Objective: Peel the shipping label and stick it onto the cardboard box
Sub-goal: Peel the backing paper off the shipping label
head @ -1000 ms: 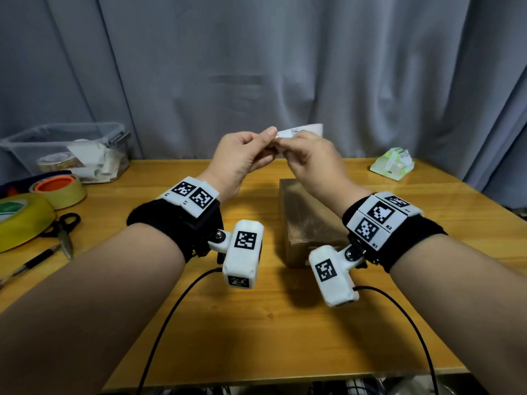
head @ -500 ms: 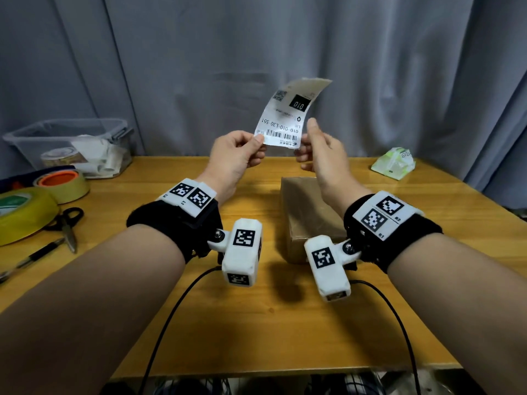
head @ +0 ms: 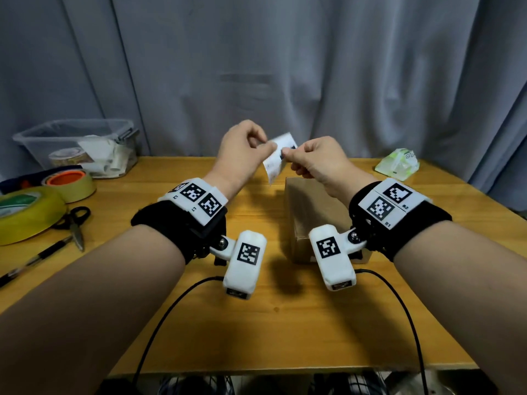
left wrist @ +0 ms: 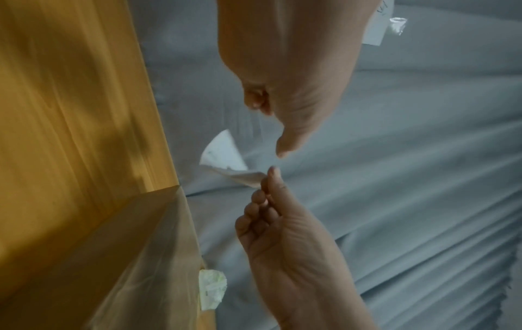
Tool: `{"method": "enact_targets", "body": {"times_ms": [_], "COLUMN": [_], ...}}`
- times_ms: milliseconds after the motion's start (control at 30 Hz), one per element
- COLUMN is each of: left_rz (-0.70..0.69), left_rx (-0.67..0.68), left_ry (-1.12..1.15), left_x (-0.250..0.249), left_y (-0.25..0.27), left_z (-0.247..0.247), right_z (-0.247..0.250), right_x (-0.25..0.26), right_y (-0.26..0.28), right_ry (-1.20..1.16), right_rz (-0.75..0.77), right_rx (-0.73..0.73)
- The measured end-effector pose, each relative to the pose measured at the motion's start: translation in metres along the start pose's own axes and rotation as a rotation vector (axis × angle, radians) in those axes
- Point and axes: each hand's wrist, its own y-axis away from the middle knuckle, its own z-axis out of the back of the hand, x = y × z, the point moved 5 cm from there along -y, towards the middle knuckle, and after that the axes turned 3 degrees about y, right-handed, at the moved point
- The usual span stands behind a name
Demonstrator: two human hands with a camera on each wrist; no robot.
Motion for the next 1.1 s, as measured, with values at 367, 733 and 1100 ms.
{"method": "enact_targets", "body": {"times_ms": [367, 733, 1100], "left_rz": [0.067, 0.108, 0.067], "left_rx": [0.238, 0.268, 0.255], "left_ry": [0.17, 0.238, 0.251], "left_x": [-0.004, 0.0, -0.002], "left_y": [0.004, 0.008, 0.01], "left_z": [-0.009, -0.007, -0.007], "right_z": [-0.003, -0.005, -0.004], "right_x": [0.012, 0.012, 0.012], "right_y": [-0.002, 0.001, 0.004], "right_ry": [-0.024, -0.049, -0.15], "right_rz": [0.11, 0.063, 0.047], "right_rx": [0.175, 0.149, 0.123]}}
